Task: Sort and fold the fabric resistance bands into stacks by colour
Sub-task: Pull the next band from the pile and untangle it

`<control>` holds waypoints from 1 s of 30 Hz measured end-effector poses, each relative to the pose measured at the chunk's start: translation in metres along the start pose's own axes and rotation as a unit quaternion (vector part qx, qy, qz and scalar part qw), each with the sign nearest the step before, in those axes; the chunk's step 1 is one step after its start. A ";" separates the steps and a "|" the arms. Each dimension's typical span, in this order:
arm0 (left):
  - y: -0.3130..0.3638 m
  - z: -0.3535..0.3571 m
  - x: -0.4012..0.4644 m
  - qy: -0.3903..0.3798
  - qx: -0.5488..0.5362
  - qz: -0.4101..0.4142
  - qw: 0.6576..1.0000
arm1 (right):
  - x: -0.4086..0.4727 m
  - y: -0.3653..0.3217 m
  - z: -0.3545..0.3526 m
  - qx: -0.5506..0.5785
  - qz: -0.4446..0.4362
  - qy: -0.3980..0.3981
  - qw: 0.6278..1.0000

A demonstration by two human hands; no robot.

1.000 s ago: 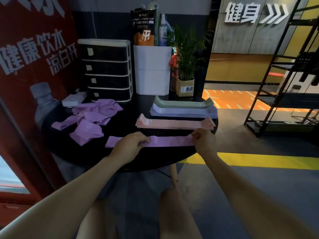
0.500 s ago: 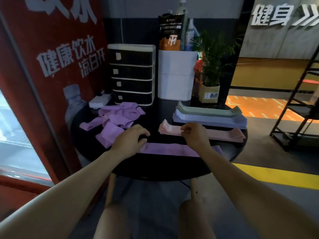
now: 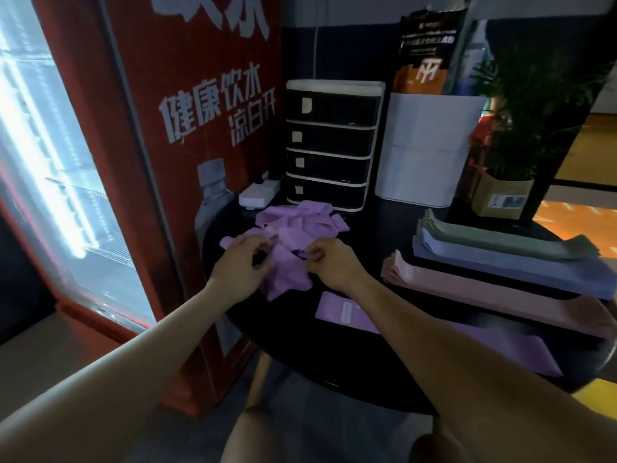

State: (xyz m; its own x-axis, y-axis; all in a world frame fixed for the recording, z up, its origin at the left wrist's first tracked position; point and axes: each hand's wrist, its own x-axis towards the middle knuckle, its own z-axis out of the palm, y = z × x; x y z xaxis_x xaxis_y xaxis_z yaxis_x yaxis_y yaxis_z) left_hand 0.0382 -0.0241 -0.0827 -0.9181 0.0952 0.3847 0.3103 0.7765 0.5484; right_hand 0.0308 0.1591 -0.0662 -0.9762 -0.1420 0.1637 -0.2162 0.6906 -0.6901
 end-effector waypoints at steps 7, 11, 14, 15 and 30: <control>-0.011 0.009 0.006 -0.028 -0.052 -0.028 0.998 | 0.016 -0.003 0.008 0.007 0.010 -0.045 0.999; -0.009 0.001 0.015 -0.001 -0.099 -0.012 0.995 | 0.020 -0.009 -0.006 0.065 -0.001 -0.042 0.997; 0.003 -0.015 0.027 0.023 -0.174 -0.014 0.984 | 0.018 -0.016 -0.024 0.133 -0.035 -0.068 0.988; 0.009 -0.021 0.031 0.032 -0.182 -0.005 0.983 | 0.018 -0.019 -0.030 0.147 -0.043 -0.077 0.985; 0.086 -0.075 0.068 0.098 -0.311 0.006 0.945 | 0.009 -0.058 -0.108 0.239 -0.092 0.029 0.966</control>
State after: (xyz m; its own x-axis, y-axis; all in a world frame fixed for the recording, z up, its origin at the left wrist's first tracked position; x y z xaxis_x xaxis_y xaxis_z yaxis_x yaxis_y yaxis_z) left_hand 0.0215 0.0019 0.0463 -0.8691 -0.0630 0.4905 0.4612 0.2546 0.8500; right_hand 0.0359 0.1940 0.0516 -0.9212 -0.1807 0.3446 -0.3817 0.2487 -0.8902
